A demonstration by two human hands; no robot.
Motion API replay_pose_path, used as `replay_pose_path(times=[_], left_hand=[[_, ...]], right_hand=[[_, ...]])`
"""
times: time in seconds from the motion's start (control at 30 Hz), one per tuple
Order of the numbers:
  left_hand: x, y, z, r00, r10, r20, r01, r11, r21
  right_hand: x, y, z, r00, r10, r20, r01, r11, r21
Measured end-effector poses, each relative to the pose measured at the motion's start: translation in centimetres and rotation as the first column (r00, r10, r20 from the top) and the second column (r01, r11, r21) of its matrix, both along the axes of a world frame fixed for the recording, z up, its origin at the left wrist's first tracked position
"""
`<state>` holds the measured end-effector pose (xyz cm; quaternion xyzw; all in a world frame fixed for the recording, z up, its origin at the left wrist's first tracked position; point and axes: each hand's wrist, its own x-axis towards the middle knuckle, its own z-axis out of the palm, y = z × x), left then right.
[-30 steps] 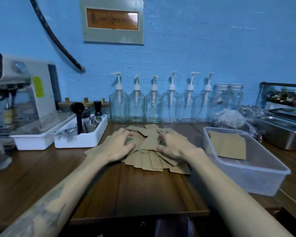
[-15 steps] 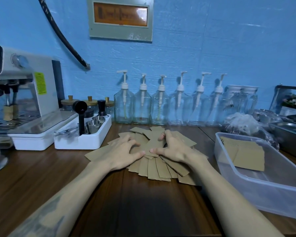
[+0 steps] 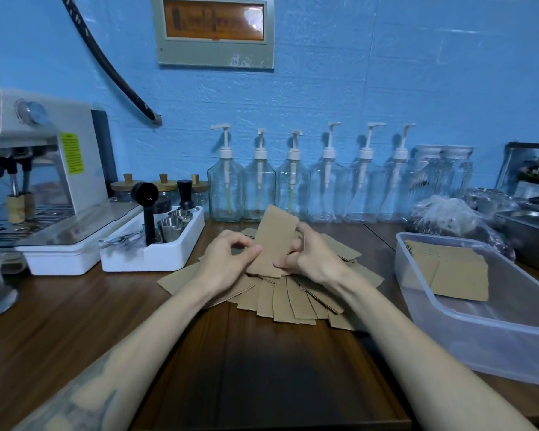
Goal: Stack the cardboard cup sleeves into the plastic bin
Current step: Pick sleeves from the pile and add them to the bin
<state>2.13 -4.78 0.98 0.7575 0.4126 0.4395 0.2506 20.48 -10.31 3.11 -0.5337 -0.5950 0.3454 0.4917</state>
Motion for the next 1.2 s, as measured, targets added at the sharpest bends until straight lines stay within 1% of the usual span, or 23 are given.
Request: replay_pose_path(times=[0.07, 0.1, 0.17, 0.23, 0.3, 0.37, 0.43, 0.47, 0.5, 0.57, 0.7, 0.83, 0.93, 1.0, 1.07, 1.13, 1.2], left_hand=[[-0.2, 0.1, 0.1, 1.0, 0.003, 0.01, -0.003, 1.0, -0.01], [-0.4, 0.2, 0.2, 1.0, -0.006, 0.001, 0.006, 1.0, -0.009], [-0.8, 0.2, 0.3, 0.999, -0.028, -0.021, 0.028, 1.0, 0.012], [-1.3, 0.3, 0.5, 0.999, -0.029, -0.029, 0.03, 0.999, 0.026], [-2.1, 0.5, 0.8, 0.999, 0.0, -0.045, 0.001, 1.0, 0.022], [-3.2, 0.9, 0.8, 0.988, 0.072, -0.138, -0.068, 0.997, 0.027], [-4.4, 1.3, 0.5, 0.925, 0.146, -0.351, -0.133, 0.989, 0.062], [-4.9, 1.3, 0.4, 0.88, 0.154, -0.45, -0.138, 0.988, 0.067], [-5.3, 1.1, 0.4, 0.852, 0.136, -0.506, -0.128, 0.99, 0.051], [-5.6, 0.7, 0.6, 0.847, 0.065, -0.527, -0.08, 0.997, -0.006], [-5.5, -0.1, 0.8, 0.813, -0.046, -0.58, 0.028, 0.999, -0.041], [-5.4, -0.5, 0.9, 0.815, -0.067, -0.576, 0.057, 0.998, -0.035], [-5.1, -0.7, 1.1, 0.837, -0.079, -0.541, 0.091, 0.996, -0.004], [-5.0, -0.9, 1.2, 0.868, -0.103, -0.486, 0.125, 0.992, 0.014], [-4.8, -1.1, 1.2, 0.898, -0.157, -0.412, 0.168, 0.986, -0.01], [-4.8, -1.2, 1.3, 0.907, -0.21, -0.365, 0.207, 0.977, -0.047], [-4.8, -1.1, 1.5, 0.921, -0.23, -0.315, 0.233, 0.972, -0.031]], right_hand=[[0.0, 0.0, 0.0, 0.999, -0.032, 0.039, 0.032, 0.999, -0.004], [0.2, 0.1, 0.1, 0.996, -0.071, 0.059, 0.07, 0.997, 0.025], [0.9, 0.3, 0.1, 0.98, -0.16, 0.116, 0.145, 0.981, 0.13], [1.6, 0.4, 0.1, 0.957, -0.23, 0.176, 0.183, 0.952, 0.244], [2.1, 0.3, -0.1, 0.922, -0.29, 0.257, 0.194, 0.919, 0.343], [2.4, -0.1, -0.4, 0.876, -0.322, 0.359, 0.165, 0.9, 0.404], [2.5, -0.3, -0.7, 0.834, -0.306, 0.46, 0.105, 0.905, 0.412], [2.5, -0.4, -0.8, 0.82, -0.289, 0.494, 0.08, 0.912, 0.402], [2.5, -0.5, -0.9, 0.812, -0.274, 0.515, 0.063, 0.919, 0.389], [2.4, -0.7, -0.9, 0.81, -0.245, 0.534, 0.043, 0.932, 0.361], [2.6, -0.9, -0.8, 0.803, -0.212, 0.556, 0.029, 0.947, 0.319], [2.8, -0.9, -1.0, 0.803, -0.214, 0.556, 0.037, 0.949, 0.312], [3.0, -0.6, -1.3, 0.809, -0.221, 0.545, 0.064, 0.954, 0.292], [3.0, -0.5, -1.3, 0.838, -0.225, 0.498, 0.1, 0.959, 0.266], [3.1, -0.4, -1.4, 0.847, -0.254, 0.467, 0.134, 0.952, 0.273], [3.2, -0.4, -1.4, 0.844, -0.278, 0.459, 0.147, 0.942, 0.3], [3.2, -0.5, -1.4, 0.854, -0.267, 0.447, 0.139, 0.944, 0.3]])
